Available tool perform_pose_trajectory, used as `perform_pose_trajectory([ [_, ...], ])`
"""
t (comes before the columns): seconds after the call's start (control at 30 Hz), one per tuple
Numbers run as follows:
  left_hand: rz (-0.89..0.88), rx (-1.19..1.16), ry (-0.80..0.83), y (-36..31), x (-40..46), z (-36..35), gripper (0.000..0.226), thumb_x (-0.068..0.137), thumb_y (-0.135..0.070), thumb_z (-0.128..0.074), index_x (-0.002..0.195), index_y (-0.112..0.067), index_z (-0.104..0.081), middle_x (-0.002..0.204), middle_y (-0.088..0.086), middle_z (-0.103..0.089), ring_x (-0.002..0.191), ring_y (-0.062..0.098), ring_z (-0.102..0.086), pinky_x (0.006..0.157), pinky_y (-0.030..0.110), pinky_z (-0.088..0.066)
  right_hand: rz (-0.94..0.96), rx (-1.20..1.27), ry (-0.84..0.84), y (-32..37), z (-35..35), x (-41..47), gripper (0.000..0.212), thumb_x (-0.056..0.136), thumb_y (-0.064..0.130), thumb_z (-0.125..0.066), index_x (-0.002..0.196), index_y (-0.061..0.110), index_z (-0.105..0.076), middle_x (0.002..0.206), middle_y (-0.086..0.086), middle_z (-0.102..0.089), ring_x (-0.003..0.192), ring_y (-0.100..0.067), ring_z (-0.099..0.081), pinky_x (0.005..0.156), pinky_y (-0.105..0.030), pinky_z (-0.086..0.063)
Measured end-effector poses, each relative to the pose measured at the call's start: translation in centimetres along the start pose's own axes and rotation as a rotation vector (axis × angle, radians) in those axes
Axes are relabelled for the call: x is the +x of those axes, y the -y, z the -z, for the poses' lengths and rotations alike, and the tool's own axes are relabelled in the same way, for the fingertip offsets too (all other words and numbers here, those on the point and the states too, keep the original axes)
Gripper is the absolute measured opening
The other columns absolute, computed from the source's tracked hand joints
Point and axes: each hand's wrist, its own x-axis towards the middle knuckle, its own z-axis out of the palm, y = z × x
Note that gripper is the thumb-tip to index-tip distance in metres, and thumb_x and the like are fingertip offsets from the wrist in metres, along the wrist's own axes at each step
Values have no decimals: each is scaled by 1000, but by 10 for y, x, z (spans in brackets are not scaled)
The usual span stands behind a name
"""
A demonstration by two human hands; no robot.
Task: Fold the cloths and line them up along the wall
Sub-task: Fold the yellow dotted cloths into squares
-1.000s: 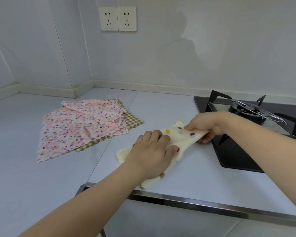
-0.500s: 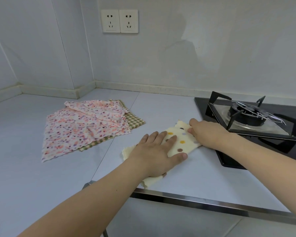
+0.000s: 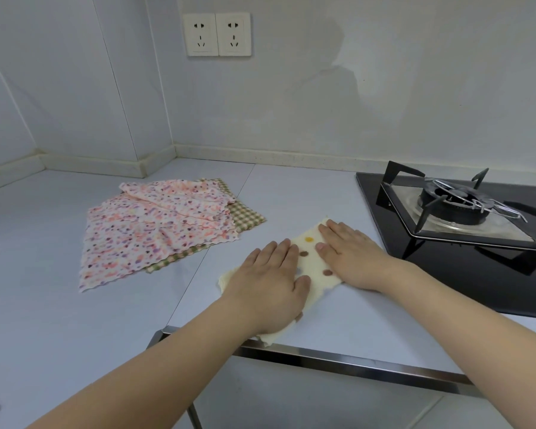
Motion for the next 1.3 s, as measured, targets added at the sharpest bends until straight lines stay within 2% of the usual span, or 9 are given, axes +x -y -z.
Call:
perform_pose_trajectory([
  [0.23,29,-9,-9,9,-23,2,64,101,-50,-16,155,-20,1,162,-2,9,148,13,10,119,32,7,-85,181,65,11,18,11,56,101,49,-19,150,21,-23,160,1,-13,147,-18,-10,119,-38,-8],
  [0.4,-7,-81,8,23,-30,6,59,103,-45,-19,155,-24,-3,162,-9,6,148,7,7,117,24,7,-75,17,-27,14,1,6,58,101,47,-17,154,23,-8,162,0,1,149,-20,2,120,-41,0],
  [0.53,-5,-347,-75,50,-36,16,43,104,-24,-33,147,-22,-38,155,-11,-28,144,10,-17,114,16,-6,-14,-28,-11,6,1,11,58,102,46,-17,154,25,-2,162,2,6,148,-16,7,120,-38,3],
  [0.67,-28,-382,-160,68,-30,16,36,100,-12,-42,126,-28,-62,132,-13,-51,127,12,-40,114,31,-26,63,-30,8,-2,5,29,61,100,53,-16,154,28,-4,162,6,6,148,-11,7,120,-37,5],
  [0.8,-66,-414,-48,78,-35,24,46,97,-3,-41,128,-31,-61,136,-19,-46,128,2,-35,105,7,-19,165,-112,-366,13,9,23,54,100,37,-39,148,16,-29,158,-9,-18,145,-29,-18,118,-45,-14],
  [0.9,-63,-444,-10,84,-38,27,54,93,6,-40,128,-28,-61,136,-17,-45,126,-1,-36,95,-5,-16,431,79,-621,53,8,-31,26,90,27,-50,113,17,-58,115,-1,-55,102,-23,-53,89,-39,-41],
  [1.0,-64,-431,-84,82,-36,22,49,95,2,-41,124,-30,-63,129,-18,-49,126,5,-40,106,13,-23,561,72,-333,78,-8,-91,41,89,57,-36,108,26,-54,104,12,-50,94,-11,-46,85,-29,-39],
  [1.1,-49,-401,-134,79,-37,18,47,96,1,-41,122,-30,-65,126,-17,-51,125,11,-42,111,25,-28,526,-42,-251,74,-20,-114,60,83,73,-35,121,29,-49,115,13,-43,102,-10,-40,92,-25,-35],
  [1.3,-5,-297,89,63,-70,36,71,67,-32,-45,138,-32,-51,145,-12,-38,135,10,-30,115,36,-24,541,-163,-430,69,-28,-136,35,85,55,-46,92,21,-54,90,5,-50,77,-17,-49,64,-29,-47],
])
